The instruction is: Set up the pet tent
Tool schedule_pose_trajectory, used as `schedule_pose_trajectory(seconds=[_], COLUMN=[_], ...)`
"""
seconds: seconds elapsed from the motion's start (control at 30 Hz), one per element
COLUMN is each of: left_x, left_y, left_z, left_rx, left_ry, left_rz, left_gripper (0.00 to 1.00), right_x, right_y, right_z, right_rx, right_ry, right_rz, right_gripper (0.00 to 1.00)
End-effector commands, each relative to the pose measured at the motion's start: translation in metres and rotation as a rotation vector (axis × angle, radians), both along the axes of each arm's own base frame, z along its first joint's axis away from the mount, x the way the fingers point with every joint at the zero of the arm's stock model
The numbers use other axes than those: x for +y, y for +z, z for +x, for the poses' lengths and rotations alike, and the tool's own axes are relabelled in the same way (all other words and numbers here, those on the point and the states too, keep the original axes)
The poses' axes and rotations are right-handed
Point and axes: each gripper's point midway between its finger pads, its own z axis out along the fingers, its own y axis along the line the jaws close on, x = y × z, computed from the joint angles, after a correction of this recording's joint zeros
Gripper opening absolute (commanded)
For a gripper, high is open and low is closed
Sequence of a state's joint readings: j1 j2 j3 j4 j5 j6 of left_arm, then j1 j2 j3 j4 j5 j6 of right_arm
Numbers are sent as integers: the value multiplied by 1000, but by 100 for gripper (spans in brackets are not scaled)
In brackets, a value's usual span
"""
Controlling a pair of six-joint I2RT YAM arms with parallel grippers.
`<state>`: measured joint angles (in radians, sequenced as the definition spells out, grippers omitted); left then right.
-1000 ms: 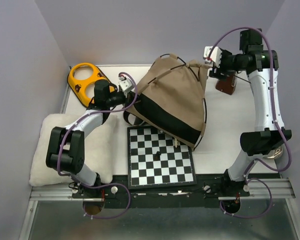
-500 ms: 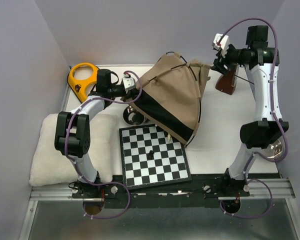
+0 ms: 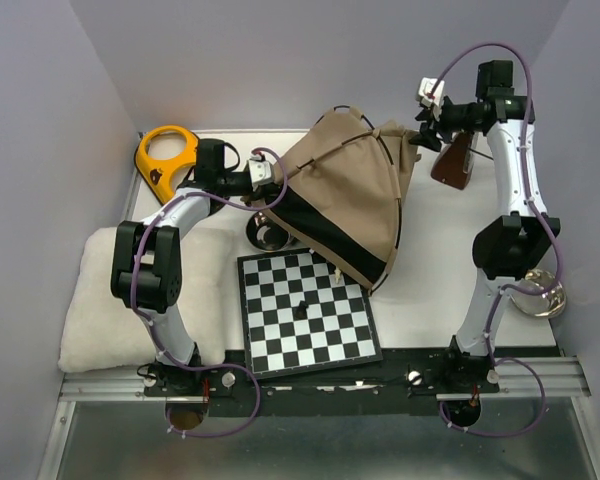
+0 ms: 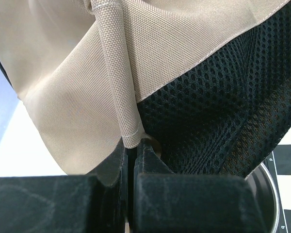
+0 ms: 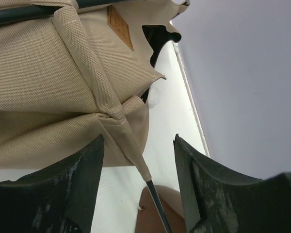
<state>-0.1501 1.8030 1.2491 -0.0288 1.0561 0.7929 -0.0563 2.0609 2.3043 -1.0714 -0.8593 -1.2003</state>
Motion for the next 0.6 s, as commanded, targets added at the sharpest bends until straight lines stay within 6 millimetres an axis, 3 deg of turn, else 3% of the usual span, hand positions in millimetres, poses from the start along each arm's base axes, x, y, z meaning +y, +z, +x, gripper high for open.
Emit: schedule_pose_trajectory(seconds=[0.0, 0.1, 0.13, 0.23, 0.37, 0.57], left_x=[-3, -5, -6, -9, -12, -14], left_y=[-11, -7, -5, 3, 39, 113], left_z=[0, 5, 5, 5, 10, 19], left_rx=[-27, -30, -34, -46, -40, -13], left_ry=[-34, -17, -14, -4, 47, 122], left_rz=[29, 15, 13, -3, -87, -250], left_gripper=[0, 0, 0, 0, 0, 0], right_x=[15, 17, 16, 12, 12, 10], right_y=[-31, -49, -50, -40, 7, 89], right_z=[0, -7, -6, -8, -24, -47], right_rx=[28, 42, 38, 27, -29, -151], right_ry=[101, 140, 139, 133, 109, 24], right_rz=[-10, -77, -86, -117, -77, 27], right_gripper=[66, 54, 45, 4, 1, 1])
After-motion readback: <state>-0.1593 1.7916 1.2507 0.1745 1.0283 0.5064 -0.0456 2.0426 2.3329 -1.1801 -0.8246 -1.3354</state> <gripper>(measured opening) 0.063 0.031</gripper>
